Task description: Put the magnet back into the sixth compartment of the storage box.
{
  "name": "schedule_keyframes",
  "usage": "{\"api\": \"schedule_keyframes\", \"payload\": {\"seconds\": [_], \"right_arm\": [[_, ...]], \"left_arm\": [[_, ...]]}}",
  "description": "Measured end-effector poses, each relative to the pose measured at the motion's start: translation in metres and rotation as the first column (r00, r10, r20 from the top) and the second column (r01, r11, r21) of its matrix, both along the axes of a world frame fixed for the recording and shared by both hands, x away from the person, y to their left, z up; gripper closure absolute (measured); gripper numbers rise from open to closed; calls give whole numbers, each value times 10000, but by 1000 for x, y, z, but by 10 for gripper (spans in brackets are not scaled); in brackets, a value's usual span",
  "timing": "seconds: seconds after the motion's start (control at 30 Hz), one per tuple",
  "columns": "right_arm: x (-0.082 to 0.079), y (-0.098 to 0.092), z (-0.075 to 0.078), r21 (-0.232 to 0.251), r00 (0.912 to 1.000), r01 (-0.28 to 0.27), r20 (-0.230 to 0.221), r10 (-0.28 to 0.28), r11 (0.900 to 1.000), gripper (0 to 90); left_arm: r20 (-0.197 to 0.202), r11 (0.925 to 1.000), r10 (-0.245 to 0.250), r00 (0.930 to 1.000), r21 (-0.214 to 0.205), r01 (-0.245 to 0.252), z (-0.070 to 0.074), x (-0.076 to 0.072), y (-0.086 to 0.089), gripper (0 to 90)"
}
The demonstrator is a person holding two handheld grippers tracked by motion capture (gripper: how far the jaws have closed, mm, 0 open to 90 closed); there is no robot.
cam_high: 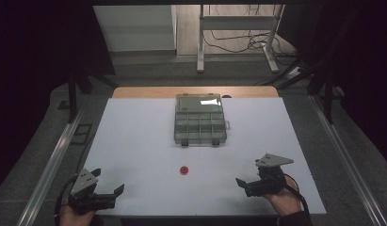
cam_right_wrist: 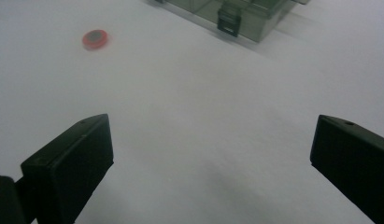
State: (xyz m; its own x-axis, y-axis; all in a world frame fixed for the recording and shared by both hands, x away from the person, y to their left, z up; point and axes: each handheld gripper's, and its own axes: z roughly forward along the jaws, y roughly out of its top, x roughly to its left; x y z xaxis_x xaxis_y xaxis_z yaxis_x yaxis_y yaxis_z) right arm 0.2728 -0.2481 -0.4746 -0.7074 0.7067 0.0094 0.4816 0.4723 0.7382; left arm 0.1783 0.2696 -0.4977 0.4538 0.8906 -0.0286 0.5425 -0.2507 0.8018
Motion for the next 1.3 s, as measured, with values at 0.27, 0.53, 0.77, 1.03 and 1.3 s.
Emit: {"api": "schedule_keyframes", "payload": {"seconds": [0.27, 0.53, 0.77, 1.03, 1.3], "right_arm": [[5, 13, -1, 57, 9995, -294, -97, 295, 9996, 0], [9, 21, -1, 69, 9986, -480, -213, 481, 9988, 0], [11, 32, -3, -71, 9975, -656, -266, 654, 9978, 0], [13, 41, -4, -171, 9959, -854, -328, 848, 9962, 0], [16, 48, -5, -154, 9946, -931, -469, 923, 9955, 0]], "left_arm": [[5, 10000, -14, 10000, 8, 14, 0, 0, 0, 10], [17, 10000, -26, 10000, 11, 26, 0, 0, 0, 10], [21, 10000, -44, 10000, 44, 44, 0, 0, 0, 10], [32, 10000, -48, 10000, 38, 47, 0, 0, 0, 10], [37, 10000, -50, 10000, 28, 50, 0, 0, 0, 10]]}}
